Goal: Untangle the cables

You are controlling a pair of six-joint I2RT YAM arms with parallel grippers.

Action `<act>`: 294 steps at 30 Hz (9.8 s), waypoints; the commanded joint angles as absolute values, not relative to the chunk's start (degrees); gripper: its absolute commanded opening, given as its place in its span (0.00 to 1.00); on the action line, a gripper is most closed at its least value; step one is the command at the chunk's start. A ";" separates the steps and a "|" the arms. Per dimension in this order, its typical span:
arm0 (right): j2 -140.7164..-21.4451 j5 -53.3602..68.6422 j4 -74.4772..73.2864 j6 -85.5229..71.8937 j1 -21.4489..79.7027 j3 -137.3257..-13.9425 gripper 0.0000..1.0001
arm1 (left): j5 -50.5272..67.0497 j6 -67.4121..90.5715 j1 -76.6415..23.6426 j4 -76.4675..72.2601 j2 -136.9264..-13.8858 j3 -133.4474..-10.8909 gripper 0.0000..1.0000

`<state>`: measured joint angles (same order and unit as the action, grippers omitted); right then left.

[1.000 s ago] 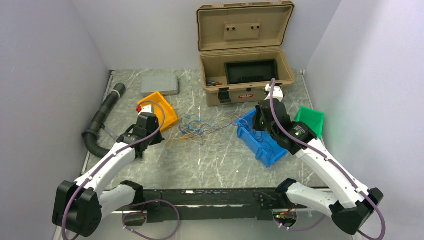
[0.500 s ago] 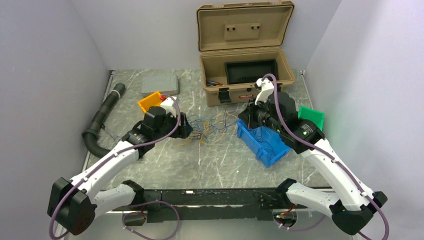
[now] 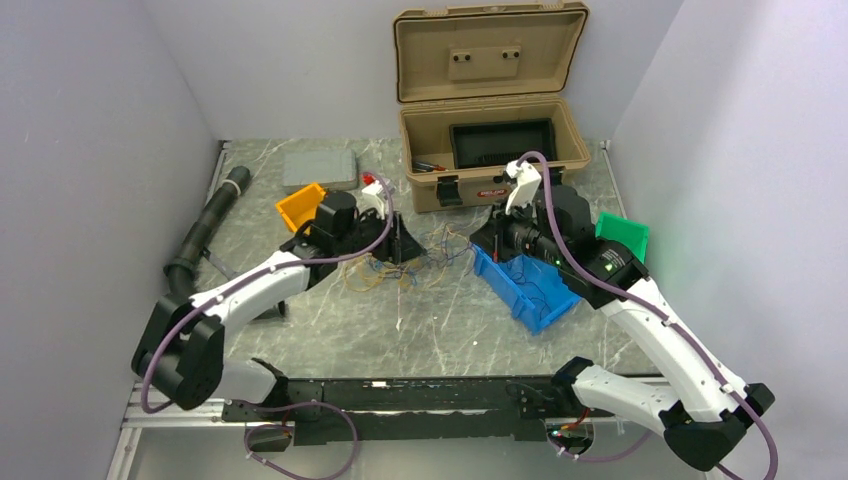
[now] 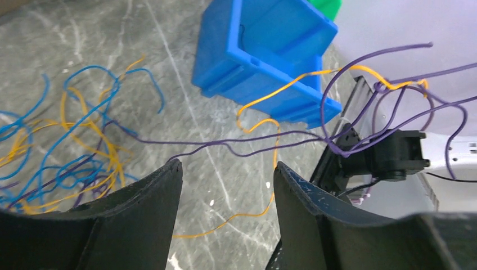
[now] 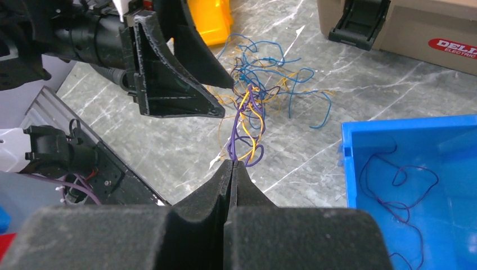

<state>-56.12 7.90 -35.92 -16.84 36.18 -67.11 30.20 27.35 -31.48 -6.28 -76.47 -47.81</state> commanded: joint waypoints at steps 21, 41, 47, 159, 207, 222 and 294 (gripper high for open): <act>-52.25 -22.45 -45.31 -22.99 36.21 -70.24 0.00 | 28.02 36.72 -25.31 -17.45 -85.82 -42.77 0.00; -41.46 -17.61 -36.30 -20.48 36.06 -71.50 0.00 | -14.38 29.16 -22.83 19.73 -67.74 -42.42 0.00; -47.40 0.26 -32.81 -18.68 36.12 -76.50 0.00 | -7.17 22.48 -29.24 15.34 -62.86 -43.78 0.50; -39.02 6.44 -8.79 -17.84 36.12 -48.28 1.00 | 32.52 28.20 -48.34 4.72 -86.92 -92.47 0.00; -65.32 -21.74 -27.53 -26.12 23.72 -46.46 0.73 | 0.44 20.48 -41.17 29.03 -59.64 -59.54 0.99; -80.22 -6.31 -12.56 -33.83 23.77 -52.93 0.71 | -2.44 23.43 -40.69 26.92 -60.57 -50.82 0.99; -56.95 -1.83 -13.47 -32.23 48.36 -43.27 0.86 | -6.21 43.41 -36.85 22.27 -64.48 -39.46 0.99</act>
<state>-60.51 1.72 -13.98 -31.77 48.16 -43.33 -7.79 35.99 -38.92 33.30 -61.47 -41.36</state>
